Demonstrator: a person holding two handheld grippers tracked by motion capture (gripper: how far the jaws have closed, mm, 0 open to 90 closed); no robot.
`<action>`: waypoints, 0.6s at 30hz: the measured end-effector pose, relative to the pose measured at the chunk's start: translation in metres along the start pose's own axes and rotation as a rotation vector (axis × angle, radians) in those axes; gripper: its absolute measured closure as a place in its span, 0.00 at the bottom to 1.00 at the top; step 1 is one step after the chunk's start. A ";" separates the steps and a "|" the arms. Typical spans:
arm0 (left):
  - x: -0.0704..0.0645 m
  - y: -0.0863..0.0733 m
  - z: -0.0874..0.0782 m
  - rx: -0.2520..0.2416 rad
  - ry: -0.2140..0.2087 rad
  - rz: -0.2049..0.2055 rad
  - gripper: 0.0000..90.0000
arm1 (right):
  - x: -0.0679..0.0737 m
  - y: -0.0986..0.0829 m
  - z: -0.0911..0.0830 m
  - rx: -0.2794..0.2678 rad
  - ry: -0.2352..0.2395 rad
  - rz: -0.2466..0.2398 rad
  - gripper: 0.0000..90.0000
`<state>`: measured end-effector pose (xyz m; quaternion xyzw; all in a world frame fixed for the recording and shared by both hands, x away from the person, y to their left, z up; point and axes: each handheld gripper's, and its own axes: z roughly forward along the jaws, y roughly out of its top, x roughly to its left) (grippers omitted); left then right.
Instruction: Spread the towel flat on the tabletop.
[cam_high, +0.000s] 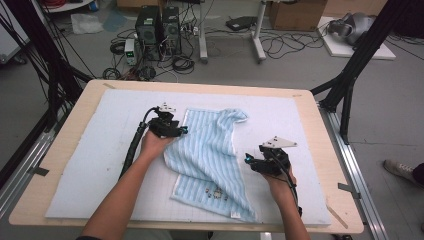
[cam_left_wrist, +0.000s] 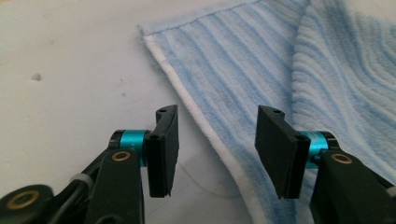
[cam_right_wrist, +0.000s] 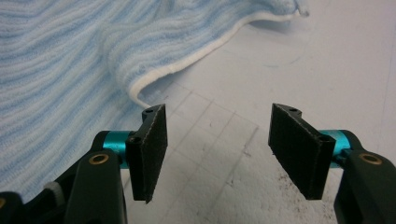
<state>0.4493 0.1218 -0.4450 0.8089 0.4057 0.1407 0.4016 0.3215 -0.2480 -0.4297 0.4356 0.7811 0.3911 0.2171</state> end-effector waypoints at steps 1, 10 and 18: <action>0.000 -0.002 0.001 0.001 0.007 0.022 0.63 | -0.001 -0.001 0.000 -0.003 -0.001 0.009 0.41; 0.020 -0.003 0.000 -0.031 -0.012 -0.022 0.99 | 0.004 0.002 0.004 -0.014 0.005 0.011 0.41; 0.055 0.001 -0.008 -0.094 0.087 -0.153 0.99 | 0.004 0.006 0.015 -0.012 0.010 0.043 0.43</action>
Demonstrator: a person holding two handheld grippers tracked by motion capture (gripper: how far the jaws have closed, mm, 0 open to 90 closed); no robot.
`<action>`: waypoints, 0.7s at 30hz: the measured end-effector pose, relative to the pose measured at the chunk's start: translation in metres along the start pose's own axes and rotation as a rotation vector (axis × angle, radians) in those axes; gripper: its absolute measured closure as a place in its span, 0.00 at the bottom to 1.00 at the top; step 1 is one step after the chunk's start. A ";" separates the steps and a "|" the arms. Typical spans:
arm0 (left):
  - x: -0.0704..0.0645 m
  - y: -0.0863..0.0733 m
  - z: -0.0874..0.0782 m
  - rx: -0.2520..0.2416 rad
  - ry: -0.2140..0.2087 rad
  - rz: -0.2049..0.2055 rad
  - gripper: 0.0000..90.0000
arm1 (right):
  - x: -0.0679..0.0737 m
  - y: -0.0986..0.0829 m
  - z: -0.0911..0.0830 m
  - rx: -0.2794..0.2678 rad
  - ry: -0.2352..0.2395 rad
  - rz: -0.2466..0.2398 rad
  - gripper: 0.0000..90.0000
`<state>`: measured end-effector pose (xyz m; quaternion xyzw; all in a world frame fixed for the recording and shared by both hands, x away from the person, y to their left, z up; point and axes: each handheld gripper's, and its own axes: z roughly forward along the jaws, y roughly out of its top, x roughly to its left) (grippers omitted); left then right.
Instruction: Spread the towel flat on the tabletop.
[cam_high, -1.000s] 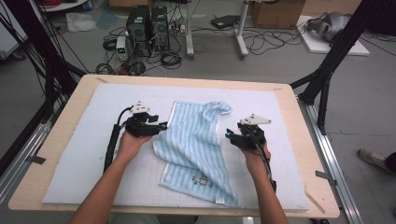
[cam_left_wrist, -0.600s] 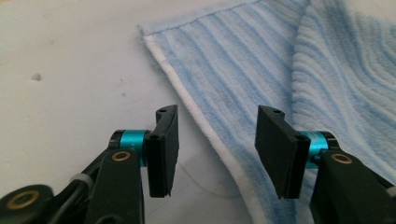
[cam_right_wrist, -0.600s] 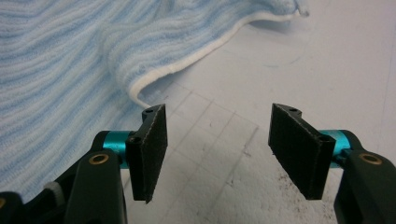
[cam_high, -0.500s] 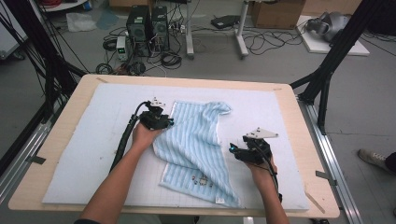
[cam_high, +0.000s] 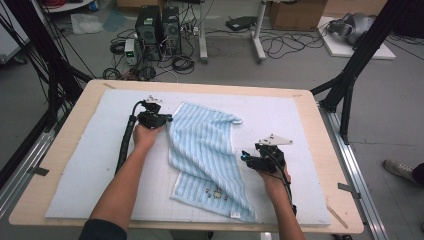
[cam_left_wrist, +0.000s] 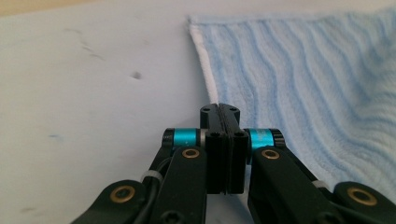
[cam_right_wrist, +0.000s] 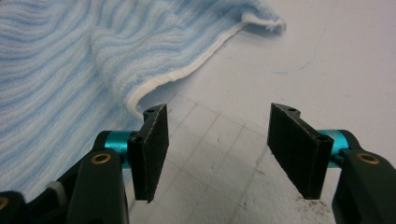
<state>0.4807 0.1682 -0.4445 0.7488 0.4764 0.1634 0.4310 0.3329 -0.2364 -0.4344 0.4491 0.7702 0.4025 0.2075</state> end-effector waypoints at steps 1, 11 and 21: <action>0.002 -0.001 0.000 -0.001 0.005 -0.011 0.99 | 0.000 0.001 0.003 0.003 0.005 0.006 0.44; -0.007 -0.007 -0.015 -0.060 -0.032 -0.071 0.57 | 0.008 0.036 0.046 0.033 0.027 0.021 0.57; -0.014 -0.009 -0.044 -0.114 -0.094 -0.058 0.51 | 0.025 0.055 0.088 0.161 -0.038 -0.116 0.96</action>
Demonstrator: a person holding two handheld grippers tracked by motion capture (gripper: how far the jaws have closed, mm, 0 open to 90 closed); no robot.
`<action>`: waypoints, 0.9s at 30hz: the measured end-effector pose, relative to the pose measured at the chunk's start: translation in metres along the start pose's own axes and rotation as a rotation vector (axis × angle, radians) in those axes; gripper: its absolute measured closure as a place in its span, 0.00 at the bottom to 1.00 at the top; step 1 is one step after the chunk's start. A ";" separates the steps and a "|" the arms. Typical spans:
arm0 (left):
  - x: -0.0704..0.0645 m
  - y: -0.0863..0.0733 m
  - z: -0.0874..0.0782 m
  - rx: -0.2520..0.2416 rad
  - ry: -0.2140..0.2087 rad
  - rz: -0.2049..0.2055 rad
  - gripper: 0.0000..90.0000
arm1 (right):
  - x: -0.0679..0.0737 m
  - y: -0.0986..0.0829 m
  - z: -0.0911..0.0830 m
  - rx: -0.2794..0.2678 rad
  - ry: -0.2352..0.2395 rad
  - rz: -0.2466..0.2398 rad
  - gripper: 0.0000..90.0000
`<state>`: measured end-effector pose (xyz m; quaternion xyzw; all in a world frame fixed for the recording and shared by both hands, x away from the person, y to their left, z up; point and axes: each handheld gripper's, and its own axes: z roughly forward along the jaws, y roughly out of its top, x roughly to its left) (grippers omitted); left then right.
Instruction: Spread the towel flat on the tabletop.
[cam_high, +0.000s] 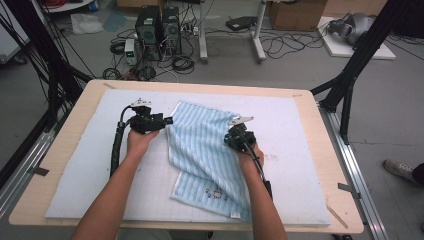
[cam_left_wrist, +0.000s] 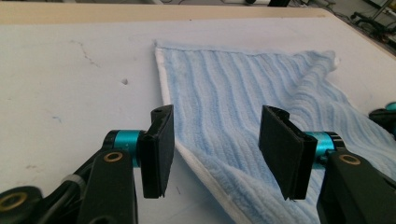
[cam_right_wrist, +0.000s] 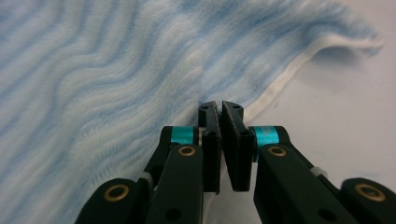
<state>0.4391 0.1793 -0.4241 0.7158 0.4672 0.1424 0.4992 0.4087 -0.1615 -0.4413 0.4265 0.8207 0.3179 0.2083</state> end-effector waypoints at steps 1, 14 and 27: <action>-0.001 -0.001 -0.003 -0.014 -0.004 -0.004 0.51 | -0.004 0.003 0.004 -0.009 -0.040 0.018 0.96; -0.009 -0.010 -0.007 0.020 -0.053 0.021 0.51 | -0.036 0.007 0.013 -0.046 -0.226 0.119 0.96; -0.017 -0.035 -0.006 0.072 -0.122 0.021 0.51 | -0.049 -0.001 -0.005 -0.148 -0.179 0.208 0.71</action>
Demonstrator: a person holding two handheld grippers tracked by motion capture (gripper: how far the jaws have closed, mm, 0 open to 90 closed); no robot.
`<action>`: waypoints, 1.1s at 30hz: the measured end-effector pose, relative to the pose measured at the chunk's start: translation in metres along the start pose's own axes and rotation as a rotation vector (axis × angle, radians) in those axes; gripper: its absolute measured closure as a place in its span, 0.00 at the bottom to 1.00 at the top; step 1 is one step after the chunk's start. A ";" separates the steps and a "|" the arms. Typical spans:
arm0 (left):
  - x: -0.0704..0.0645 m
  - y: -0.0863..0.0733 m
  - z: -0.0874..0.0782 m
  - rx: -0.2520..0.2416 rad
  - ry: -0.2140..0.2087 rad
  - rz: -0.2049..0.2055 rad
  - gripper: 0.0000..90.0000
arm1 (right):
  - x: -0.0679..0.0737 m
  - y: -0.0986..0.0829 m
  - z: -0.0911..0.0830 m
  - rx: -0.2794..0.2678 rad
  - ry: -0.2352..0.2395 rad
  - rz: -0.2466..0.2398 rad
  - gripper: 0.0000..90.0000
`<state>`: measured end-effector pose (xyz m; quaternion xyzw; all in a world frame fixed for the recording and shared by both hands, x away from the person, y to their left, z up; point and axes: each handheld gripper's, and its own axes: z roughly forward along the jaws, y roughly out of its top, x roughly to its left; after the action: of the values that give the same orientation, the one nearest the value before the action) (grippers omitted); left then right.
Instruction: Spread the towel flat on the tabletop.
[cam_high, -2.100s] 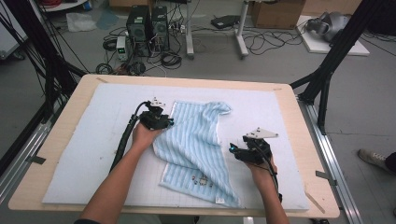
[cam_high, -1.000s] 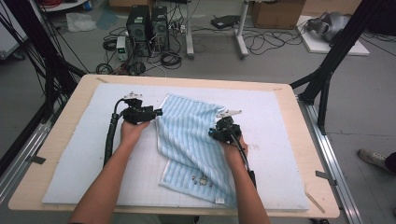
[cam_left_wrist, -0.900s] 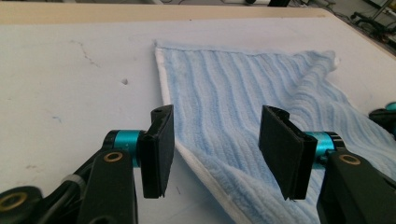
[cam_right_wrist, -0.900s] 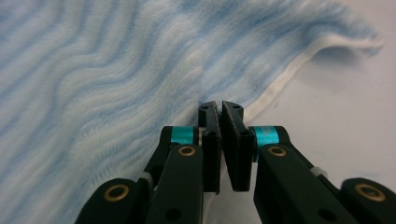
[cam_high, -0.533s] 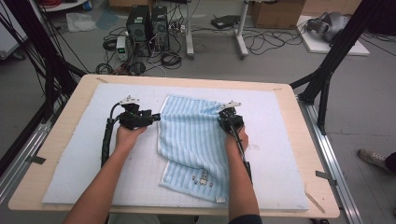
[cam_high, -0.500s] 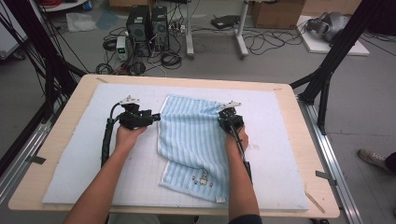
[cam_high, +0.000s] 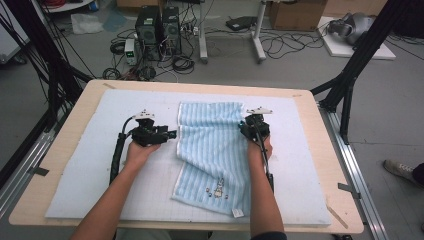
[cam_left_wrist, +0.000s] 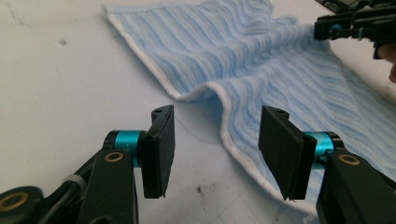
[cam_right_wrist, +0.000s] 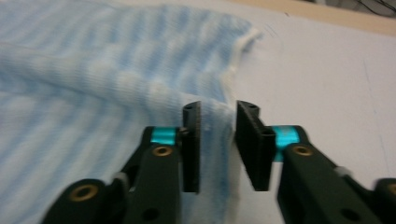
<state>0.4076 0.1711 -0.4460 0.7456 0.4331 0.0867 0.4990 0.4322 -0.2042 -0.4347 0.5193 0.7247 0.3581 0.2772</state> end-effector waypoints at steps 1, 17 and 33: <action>-0.001 -0.003 0.000 0.002 -0.011 -0.011 0.51 | 0.001 0.000 -0.005 -0.015 0.017 -0.003 0.65; -0.039 -0.011 0.018 0.108 -0.035 0.059 0.47 | 0.005 -0.047 -0.086 0.002 0.221 -0.133 0.41; -0.033 0.002 0.031 0.094 0.133 0.139 0.97 | 0.009 -0.060 -0.067 0.115 0.188 -0.193 0.96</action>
<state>0.4065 0.1260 -0.4495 0.7890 0.4161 0.1502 0.4264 0.3446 -0.2237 -0.4439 0.4263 0.8134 0.3348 0.2112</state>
